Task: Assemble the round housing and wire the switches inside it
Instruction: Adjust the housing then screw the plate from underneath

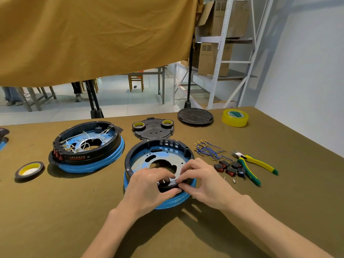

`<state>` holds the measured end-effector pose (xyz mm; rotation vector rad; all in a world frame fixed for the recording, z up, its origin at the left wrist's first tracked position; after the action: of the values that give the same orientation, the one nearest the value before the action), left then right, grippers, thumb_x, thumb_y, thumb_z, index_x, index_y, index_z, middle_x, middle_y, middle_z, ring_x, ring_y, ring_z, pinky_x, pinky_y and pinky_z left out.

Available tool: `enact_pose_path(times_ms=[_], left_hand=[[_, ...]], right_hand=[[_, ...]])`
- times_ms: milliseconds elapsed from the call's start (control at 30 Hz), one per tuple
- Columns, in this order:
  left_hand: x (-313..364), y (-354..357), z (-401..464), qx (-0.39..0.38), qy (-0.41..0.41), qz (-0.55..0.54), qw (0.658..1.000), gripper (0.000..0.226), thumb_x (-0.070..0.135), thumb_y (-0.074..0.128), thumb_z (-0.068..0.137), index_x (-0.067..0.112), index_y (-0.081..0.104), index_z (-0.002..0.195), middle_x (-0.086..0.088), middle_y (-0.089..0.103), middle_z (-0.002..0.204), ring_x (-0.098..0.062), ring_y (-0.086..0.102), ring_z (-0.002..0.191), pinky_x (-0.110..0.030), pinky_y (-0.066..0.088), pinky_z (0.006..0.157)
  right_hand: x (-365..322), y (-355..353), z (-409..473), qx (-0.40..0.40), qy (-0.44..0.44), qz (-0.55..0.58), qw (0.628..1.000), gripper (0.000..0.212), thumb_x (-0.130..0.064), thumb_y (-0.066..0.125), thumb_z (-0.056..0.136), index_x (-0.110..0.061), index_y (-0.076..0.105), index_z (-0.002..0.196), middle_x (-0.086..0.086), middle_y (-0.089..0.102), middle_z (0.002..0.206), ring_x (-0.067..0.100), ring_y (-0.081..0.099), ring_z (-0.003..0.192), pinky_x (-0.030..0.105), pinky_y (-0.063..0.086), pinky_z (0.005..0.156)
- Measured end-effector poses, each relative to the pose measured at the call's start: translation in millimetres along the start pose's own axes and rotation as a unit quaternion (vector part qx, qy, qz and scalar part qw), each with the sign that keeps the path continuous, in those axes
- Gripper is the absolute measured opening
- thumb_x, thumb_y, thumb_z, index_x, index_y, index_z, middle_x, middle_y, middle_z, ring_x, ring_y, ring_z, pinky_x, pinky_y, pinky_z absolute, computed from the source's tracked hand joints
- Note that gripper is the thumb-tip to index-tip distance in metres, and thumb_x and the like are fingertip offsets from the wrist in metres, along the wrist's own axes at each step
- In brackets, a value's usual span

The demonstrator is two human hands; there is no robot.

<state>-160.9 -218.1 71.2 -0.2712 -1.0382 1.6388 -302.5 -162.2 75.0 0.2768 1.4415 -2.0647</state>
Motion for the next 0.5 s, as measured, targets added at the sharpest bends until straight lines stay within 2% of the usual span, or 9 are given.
enact_pose_path(times_ms=[67, 133, 200, 300, 367, 500], left_hand=[[2, 1, -1, 0.01, 0.009, 0.013, 1.0, 0.039, 0.058, 0.071, 0.084, 0.026, 0.076, 0.106, 0.017, 0.075, 0.092, 0.003, 0.067, 0.082, -0.021, 0.054, 0.078], [4, 2, -2, 0.024, 0.015, 0.024, 0.999, 0.038, 0.052, 0.074, 0.083, 0.024, 0.075, 0.109, 0.015, 0.075, 0.094, 0.0, 0.068, 0.085, -0.025, 0.055, 0.083], [6, 4, -2, 0.033, 0.022, 0.028, 0.999, 0.035, 0.046, 0.077, 0.083, 0.024, 0.074, 0.109, 0.015, 0.074, 0.097, -0.001, 0.067, 0.088, -0.027, 0.056, 0.085], [6, 7, -2, 0.039, 0.033, 0.036, 0.998, 0.024, 0.041, 0.076, 0.085, 0.023, 0.076, 0.102, 0.013, 0.074, 0.097, -0.003, 0.067, 0.087, -0.029, 0.058, 0.078], [2, 6, -2, 0.042, 0.026, 0.046, 0.998, 0.022, 0.039, 0.074, 0.087, 0.022, 0.076, 0.1, 0.012, 0.074, 0.096, -0.005, 0.068, 0.084, -0.03, 0.059, 0.073], [-4, 7, -4, 0.047, -0.004, 0.062, 0.997, 0.019, 0.034, 0.07, 0.091, 0.019, 0.072, 0.103, 0.01, 0.071, 0.099, -0.005, 0.066, 0.078, -0.028, 0.059, 0.068]], right_hand=[[2, 1, 1, 0.0, -0.006, -0.013, 1.0, 0.015, -0.026, 0.074, 0.093, -0.03, 0.08, 0.106, -0.021, 0.06, 0.105, 0.007, 0.052, 0.107, 0.02, 0.045, 0.087], [8, -4, 1, 0.02, 0.015, 0.048, 0.999, 0.016, -0.019, 0.076, 0.091, -0.028, 0.081, 0.103, -0.019, 0.064, 0.104, 0.01, 0.058, 0.107, 0.021, 0.048, 0.088], [24, -20, -3, 0.095, 0.055, 0.111, 0.988, 0.02, -0.01, 0.077, 0.088, -0.025, 0.081, 0.101, -0.015, 0.07, 0.1, 0.012, 0.065, 0.101, 0.02, 0.051, 0.084], [64, -47, -23, 0.202, 0.167, 0.065, 0.963, 0.022, -0.005, 0.071, 0.091, -0.025, 0.078, 0.095, -0.013, 0.071, 0.092, 0.007, 0.065, 0.085, 0.015, 0.047, 0.073], [91, -54, -43, 0.2, 0.258, 0.003, 0.945, 0.02, -0.009, 0.067, 0.094, -0.028, 0.074, 0.093, -0.014, 0.071, 0.089, 0.003, 0.064, 0.081, 0.018, 0.046, 0.071], [119, -47, -68, 0.094, 0.377, -0.121, 0.913, 0.008, -0.033, 0.062, 0.099, -0.031, 0.069, 0.099, -0.015, 0.067, 0.084, 0.005, 0.062, 0.076, 0.028, 0.046, 0.063]])
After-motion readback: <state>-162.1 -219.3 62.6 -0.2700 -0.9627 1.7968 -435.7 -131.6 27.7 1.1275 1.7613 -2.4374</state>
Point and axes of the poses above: each hand's wrist, its own z-axis towards the middle knuckle, its own y-axis out of the palm, x = y × z, the point moved 8 cm from there along z, towards the middle knuckle
